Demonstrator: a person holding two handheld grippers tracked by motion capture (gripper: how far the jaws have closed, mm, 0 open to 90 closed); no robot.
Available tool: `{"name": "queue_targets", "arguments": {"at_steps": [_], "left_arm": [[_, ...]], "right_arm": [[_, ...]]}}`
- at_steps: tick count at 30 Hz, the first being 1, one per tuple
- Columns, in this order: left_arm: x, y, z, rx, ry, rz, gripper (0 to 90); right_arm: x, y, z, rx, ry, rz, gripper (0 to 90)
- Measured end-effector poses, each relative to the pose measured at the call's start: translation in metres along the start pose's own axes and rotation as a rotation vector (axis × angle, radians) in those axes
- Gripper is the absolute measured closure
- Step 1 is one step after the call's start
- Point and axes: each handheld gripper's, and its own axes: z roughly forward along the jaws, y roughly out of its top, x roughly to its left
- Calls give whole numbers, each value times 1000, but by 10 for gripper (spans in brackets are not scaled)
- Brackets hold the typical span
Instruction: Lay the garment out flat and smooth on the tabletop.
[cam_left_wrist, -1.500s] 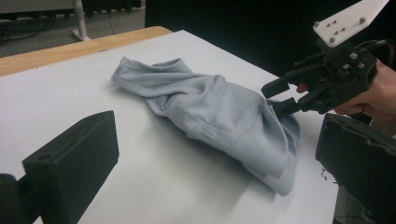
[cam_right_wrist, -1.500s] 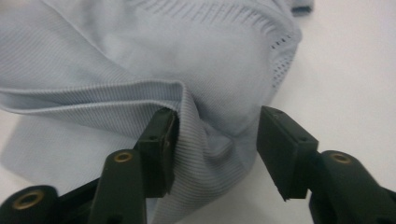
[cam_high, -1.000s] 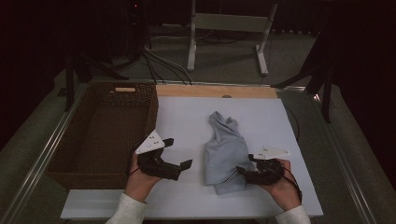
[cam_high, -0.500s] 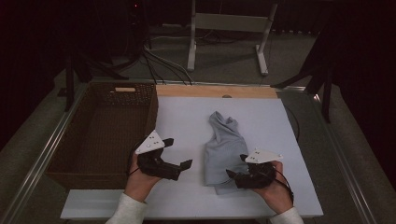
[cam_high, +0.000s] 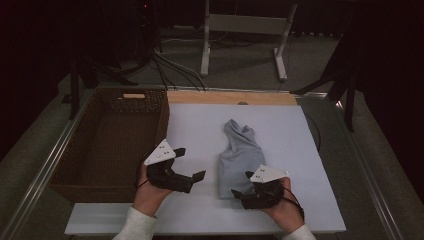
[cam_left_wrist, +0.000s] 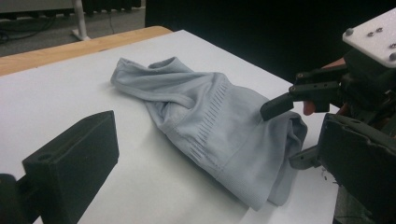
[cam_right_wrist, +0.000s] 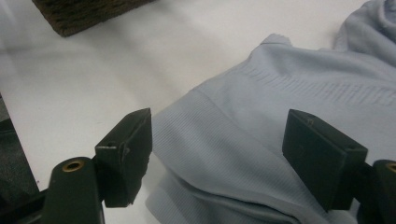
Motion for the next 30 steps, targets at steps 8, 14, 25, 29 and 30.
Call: {"name": "queue_targets", "arguments": {"at_steps": [8, 14, 25, 29, 30], "left_arm": [[0, 0, 0, -1, 0, -2, 3], [0, 0, 0, 0, -1, -1, 3], [0, 0, 0, 0, -1, -1, 3], [0, 0, 0, 0, -1, -1, 3], [0, 0, 0, 0, -1, -1, 3]], "right_arm": [[3, -4, 8, 30, 16, -19, 250], [4, -8, 15, 68, 13, -36, 257], [5, -13, 21, 136, -12, -98, 290], [6, -14, 22, 152, -17, -114, 290], [6, -14, 22, 154, -15, -115, 287]]}}
